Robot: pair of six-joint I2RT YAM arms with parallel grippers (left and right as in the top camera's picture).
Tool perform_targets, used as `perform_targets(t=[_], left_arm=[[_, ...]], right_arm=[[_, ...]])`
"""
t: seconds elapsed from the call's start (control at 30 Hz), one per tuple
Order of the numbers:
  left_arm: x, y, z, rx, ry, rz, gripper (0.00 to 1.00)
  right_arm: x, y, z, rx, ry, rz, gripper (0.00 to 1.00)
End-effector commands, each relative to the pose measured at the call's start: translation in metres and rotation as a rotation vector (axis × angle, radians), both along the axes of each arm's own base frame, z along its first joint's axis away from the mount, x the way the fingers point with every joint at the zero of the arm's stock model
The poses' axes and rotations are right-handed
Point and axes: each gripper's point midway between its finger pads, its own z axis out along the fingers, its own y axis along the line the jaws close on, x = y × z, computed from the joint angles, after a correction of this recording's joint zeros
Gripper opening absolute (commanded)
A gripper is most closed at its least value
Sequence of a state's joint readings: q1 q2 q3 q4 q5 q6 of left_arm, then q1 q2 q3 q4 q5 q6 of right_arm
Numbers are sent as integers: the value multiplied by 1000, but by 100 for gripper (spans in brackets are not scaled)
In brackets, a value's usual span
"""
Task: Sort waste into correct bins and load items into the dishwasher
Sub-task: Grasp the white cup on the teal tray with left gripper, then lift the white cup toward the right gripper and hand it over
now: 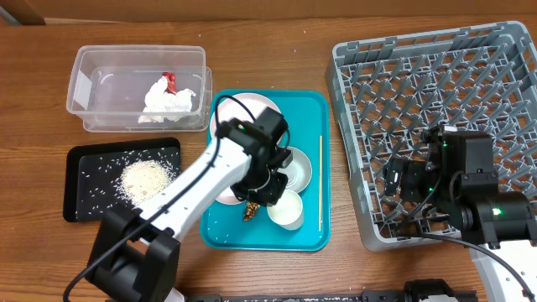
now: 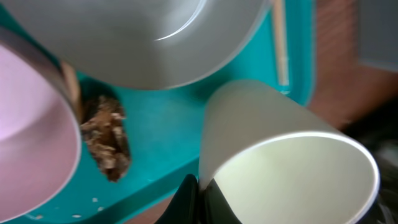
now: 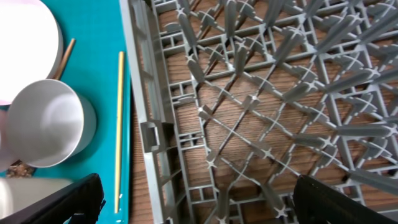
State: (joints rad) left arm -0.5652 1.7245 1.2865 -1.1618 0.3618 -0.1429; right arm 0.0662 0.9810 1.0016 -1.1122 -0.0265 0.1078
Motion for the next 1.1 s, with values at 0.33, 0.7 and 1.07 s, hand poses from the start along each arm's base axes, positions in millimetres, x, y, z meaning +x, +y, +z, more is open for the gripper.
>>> perform_targets(t=[0.33, 0.7, 1.07], left_arm=[[95, -16, 154, -1005, -63, 110, 4], [79, -39, 182, -1176, -28, -7, 4], [64, -60, 178, -1152, -10, -68, 4]], right_arm=[[36, 56, 57, 422, -239, 311, 100], [19, 116, 90, 827, -335, 792, 100], [10, 124, 118, 974, -426, 924, 100]])
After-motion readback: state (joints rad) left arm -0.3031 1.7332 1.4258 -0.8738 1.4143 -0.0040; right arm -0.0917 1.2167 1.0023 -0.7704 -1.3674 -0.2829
